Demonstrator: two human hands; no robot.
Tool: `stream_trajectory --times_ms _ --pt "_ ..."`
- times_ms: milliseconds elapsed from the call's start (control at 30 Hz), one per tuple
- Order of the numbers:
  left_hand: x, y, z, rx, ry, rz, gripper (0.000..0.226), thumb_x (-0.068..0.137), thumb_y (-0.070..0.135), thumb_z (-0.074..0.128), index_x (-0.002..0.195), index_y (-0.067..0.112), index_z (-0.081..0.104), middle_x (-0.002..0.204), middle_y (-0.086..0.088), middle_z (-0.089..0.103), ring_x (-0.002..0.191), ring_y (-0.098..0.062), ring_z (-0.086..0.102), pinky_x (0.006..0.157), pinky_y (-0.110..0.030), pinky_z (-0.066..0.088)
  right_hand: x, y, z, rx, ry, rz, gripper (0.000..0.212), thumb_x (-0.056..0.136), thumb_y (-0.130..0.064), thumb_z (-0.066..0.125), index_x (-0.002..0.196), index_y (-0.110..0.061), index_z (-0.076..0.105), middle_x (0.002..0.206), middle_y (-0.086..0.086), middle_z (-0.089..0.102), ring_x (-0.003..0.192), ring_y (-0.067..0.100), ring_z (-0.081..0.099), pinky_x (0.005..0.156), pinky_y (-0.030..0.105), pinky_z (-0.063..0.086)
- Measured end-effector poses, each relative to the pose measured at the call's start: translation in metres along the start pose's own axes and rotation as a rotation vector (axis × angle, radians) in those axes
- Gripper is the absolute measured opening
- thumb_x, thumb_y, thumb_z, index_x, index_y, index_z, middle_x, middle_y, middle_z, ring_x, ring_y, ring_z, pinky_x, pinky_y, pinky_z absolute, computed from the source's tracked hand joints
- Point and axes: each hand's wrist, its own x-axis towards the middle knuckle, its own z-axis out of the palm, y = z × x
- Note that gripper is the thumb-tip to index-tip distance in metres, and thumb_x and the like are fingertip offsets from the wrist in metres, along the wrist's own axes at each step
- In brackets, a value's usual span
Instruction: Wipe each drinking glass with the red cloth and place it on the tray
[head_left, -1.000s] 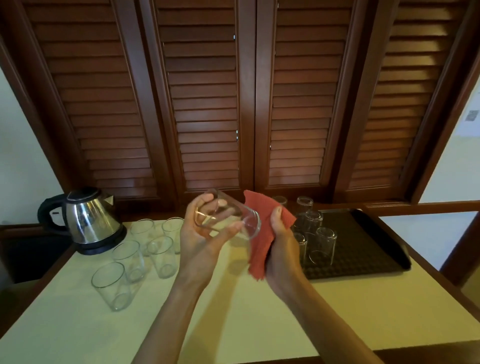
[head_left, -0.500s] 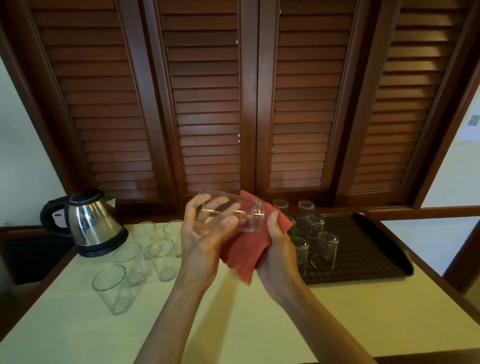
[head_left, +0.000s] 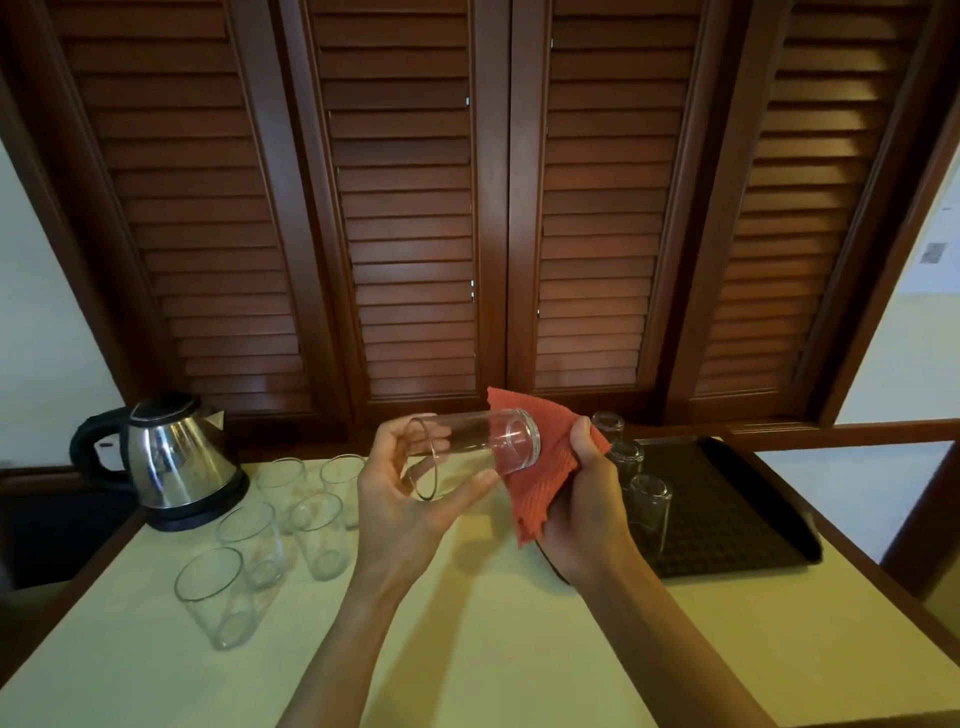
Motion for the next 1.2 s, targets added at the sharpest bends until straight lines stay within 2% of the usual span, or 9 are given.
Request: stream_trajectory --times_ms 200,300,367,467,600,767,900,1100,1200 --pt "-0.009 -0.005 0.007 -0.012 -0.044 -0.166 0.072 0.047 0.037 0.103 0.108 0.022 0.068 0.102 0.007 0.079 0.097 -0.014 0.075 0.086 -0.022 0.057 0.002 0.001 0.027 -0.214 -0.093 -0.341 0.040 0.101 -0.047 0.043 0.131 -0.028 0.060 0.105 0.008 0.071 0.089 0.020 0.070 0.085 0.043 0.058" --pt "-0.019 0.002 0.017 -0.214 -0.097 -0.292 0.062 0.071 0.039 0.089 0.126 0.016 0.071 0.119 -0.003 0.077 0.116 -0.020 0.071 0.098 -0.034 0.054 0.000 0.023 0.025 -0.646 -0.325 -0.659 0.042 0.103 -0.047 0.046 0.145 -0.050 0.044 0.148 -0.005 0.053 0.136 0.021 0.050 0.115 0.050 0.040" --pt "-0.015 0.004 0.013 -0.400 -0.106 -0.364 0.047 0.092 0.036 0.068 0.134 0.016 0.068 0.130 -0.011 0.073 0.125 -0.025 0.066 0.104 -0.041 0.051 0.000 0.043 0.009 -0.851 -0.493 -0.763 0.051 0.104 -0.034 0.045 0.153 -0.037 0.031 0.164 -0.019 0.024 0.154 0.007 0.015 0.126 0.033 0.016" --pt "-0.003 0.001 0.001 -0.504 -0.098 -0.417 0.045 0.104 0.040 0.052 0.140 0.015 0.064 0.139 -0.017 0.066 0.134 -0.033 0.059 0.113 -0.054 0.044 -0.005 0.065 -0.016 -0.937 -0.613 -0.760 0.056 0.105 -0.045 0.040 0.155 -0.026 0.024 0.165 -0.024 0.015 0.155 0.004 0.006 0.127 0.029 0.007" --pt "-0.013 0.004 0.013 -0.401 -0.122 -0.387 0.045 0.102 0.036 0.047 0.140 0.020 0.064 0.137 -0.010 0.068 0.128 -0.024 0.062 0.093 -0.036 0.053 0.013 0.042 0.008 -0.809 -0.373 -0.605 0.056 0.103 -0.039 0.042 0.156 -0.031 0.025 0.162 -0.030 0.018 0.151 -0.005 0.013 0.127 0.037 0.015" --pt "0.002 0.009 0.003 -0.572 -0.065 -0.501 0.054 0.102 0.043 0.050 0.145 0.011 0.058 0.137 -0.017 0.067 0.128 -0.031 0.065 0.105 -0.047 0.053 0.003 0.069 -0.015 -1.199 -0.585 -1.002 0.055 0.107 -0.044 0.032 0.158 -0.032 0.014 0.167 -0.021 0.009 0.156 0.008 0.004 0.126 0.040 0.007" --pt "-0.012 0.005 0.012 -0.517 -0.097 -0.475 0.048 0.104 0.043 0.045 0.140 0.018 0.065 0.136 -0.017 0.068 0.120 -0.029 0.068 0.087 -0.042 0.060 0.011 0.050 -0.006 -0.892 -0.500 -0.729 0.053 0.107 -0.031 0.042 0.156 -0.025 0.025 0.168 -0.017 0.011 0.156 0.007 0.004 0.128 0.040 0.010" --pt "-0.010 0.014 0.011 -0.651 -0.094 -0.540 0.051 0.107 0.039 0.041 0.144 0.009 0.058 0.136 -0.020 0.067 0.127 -0.031 0.066 0.103 -0.043 0.057 -0.003 0.054 -0.018 -1.202 -0.606 -0.873 0.056 0.107 -0.026 0.044 0.158 -0.024 0.023 0.168 -0.019 0.005 0.156 0.010 -0.003 0.127 0.047 0.007" --pt "-0.010 0.013 0.009 -0.630 -0.099 -0.497 0.052 0.107 0.039 0.039 0.148 0.010 0.054 0.141 -0.018 0.065 0.134 -0.030 0.060 0.117 -0.049 0.042 -0.006 0.050 -0.022 -0.968 -0.606 -0.750 0.061 0.105 -0.023 0.048 0.158 -0.024 0.019 0.165 -0.029 0.009 0.155 0.005 0.010 0.125 0.037 0.020"
